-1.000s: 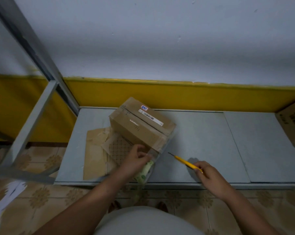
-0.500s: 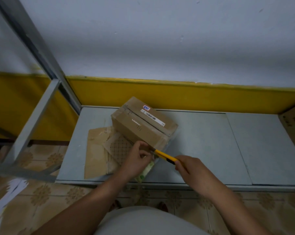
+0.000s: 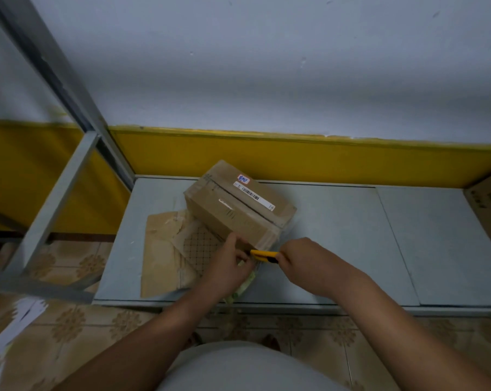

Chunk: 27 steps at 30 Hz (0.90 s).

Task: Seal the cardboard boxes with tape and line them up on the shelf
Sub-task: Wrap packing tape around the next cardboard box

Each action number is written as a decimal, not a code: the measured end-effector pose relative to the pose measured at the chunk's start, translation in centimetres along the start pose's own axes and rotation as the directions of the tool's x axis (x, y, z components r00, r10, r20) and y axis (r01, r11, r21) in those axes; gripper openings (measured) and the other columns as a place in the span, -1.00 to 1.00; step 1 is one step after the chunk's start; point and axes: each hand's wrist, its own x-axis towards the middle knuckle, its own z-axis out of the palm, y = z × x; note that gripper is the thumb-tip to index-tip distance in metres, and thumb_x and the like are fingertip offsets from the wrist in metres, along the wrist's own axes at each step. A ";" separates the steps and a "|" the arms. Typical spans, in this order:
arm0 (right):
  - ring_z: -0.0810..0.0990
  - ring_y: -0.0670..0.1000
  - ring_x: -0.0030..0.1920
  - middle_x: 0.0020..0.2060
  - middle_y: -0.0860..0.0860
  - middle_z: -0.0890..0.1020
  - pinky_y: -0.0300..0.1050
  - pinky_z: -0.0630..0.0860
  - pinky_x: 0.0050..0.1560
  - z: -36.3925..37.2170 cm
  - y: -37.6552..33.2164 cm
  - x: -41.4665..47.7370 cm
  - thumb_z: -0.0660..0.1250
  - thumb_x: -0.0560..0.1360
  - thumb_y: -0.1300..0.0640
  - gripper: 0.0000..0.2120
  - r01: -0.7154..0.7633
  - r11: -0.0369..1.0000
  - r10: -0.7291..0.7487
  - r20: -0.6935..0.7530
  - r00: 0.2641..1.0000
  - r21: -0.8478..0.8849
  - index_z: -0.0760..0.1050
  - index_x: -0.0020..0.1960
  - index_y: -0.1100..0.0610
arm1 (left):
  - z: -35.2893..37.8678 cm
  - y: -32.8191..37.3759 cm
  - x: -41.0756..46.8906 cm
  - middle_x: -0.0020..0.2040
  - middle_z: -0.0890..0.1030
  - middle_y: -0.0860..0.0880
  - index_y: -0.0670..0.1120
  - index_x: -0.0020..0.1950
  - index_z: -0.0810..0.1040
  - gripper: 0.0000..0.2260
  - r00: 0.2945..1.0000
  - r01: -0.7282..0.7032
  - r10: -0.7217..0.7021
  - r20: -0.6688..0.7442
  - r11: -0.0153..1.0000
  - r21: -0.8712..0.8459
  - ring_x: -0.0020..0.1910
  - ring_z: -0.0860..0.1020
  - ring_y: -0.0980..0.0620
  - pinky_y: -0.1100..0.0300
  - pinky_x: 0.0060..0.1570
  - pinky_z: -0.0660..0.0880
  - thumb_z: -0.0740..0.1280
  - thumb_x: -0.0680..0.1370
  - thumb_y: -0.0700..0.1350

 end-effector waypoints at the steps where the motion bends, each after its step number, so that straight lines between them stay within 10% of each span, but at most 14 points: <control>1: 0.37 -0.05 -0.41 -0.33 0.03 0.48 -0.17 0.22 -0.43 -0.2 -0.5 0.3 0.11 0.72 0.03 -0.63 -0.009 1.000 0.010 0.012 1.000 -0.018 0.39 -0.24 0.09 | 0.0 0.1 0.0 -0.10 0.67 0.05 0.12 0.16 0.43 -0.71 1.000 0.000 0.000 0.000 1.000 0.011 -0.05 0.64 0.20 0.10 0.01 0.60 0.49 0.57 -0.07; 27: 0.28 -0.06 -0.44 -0.38 0.02 0.39 -0.22 0.16 -0.47 0.3 -1.2 -0.9 0.15 0.70 0.13 -0.65 -0.146 0.989 0.144 0.054 0.988 0.026 0.34 -0.26 0.13 | -1.3 1.2 -0.6 -0.14 0.65 0.06 0.11 0.11 0.41 -0.71 1.000 -0.004 0.002 0.011 0.987 0.162 -0.11 0.62 0.12 0.15 -0.18 0.52 0.48 0.57 -0.12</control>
